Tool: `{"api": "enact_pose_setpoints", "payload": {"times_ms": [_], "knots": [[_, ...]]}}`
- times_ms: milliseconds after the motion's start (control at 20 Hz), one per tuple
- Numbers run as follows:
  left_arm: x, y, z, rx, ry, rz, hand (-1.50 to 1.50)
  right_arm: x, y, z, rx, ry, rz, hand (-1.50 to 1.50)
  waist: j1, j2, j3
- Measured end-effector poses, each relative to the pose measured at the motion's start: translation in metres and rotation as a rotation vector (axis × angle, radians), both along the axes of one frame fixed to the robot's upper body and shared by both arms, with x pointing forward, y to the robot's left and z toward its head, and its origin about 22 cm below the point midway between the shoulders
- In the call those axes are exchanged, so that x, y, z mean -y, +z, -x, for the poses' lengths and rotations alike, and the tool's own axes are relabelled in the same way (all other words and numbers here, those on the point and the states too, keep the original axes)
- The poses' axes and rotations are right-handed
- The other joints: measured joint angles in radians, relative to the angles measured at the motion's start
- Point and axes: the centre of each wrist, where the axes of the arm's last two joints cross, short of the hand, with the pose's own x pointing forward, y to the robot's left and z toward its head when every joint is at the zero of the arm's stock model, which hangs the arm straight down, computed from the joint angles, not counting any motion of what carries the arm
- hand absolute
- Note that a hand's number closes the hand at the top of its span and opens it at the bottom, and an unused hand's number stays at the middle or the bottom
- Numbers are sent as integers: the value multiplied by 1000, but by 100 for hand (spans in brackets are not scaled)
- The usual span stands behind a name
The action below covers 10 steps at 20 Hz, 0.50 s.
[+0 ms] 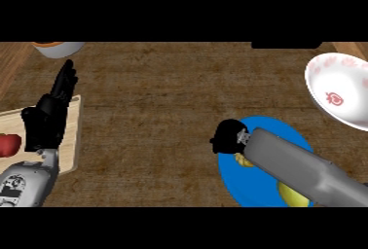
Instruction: Pick the squash from the plate and place it in the bowl
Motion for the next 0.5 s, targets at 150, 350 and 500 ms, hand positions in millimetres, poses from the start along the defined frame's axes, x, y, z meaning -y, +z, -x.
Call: {"api": "enact_pose_setpoints", "payload": {"times_ms": [150, 350, 500], "knots": [[-1, -3, -3, 1, 1, -2, 0, 4, -1, -2, 6, 70, -11, 150, 2, -3, -1], [-2, -3, 2, -2, 3, 2, 0, 11, -5, -4, 6, 114, -42, 150, 3, -10, -2], [-5, -3, 3, -6, 3, 0, 0, 10, -8, -6, 6, 120, -68, 150, 2, -12, -3]]}}
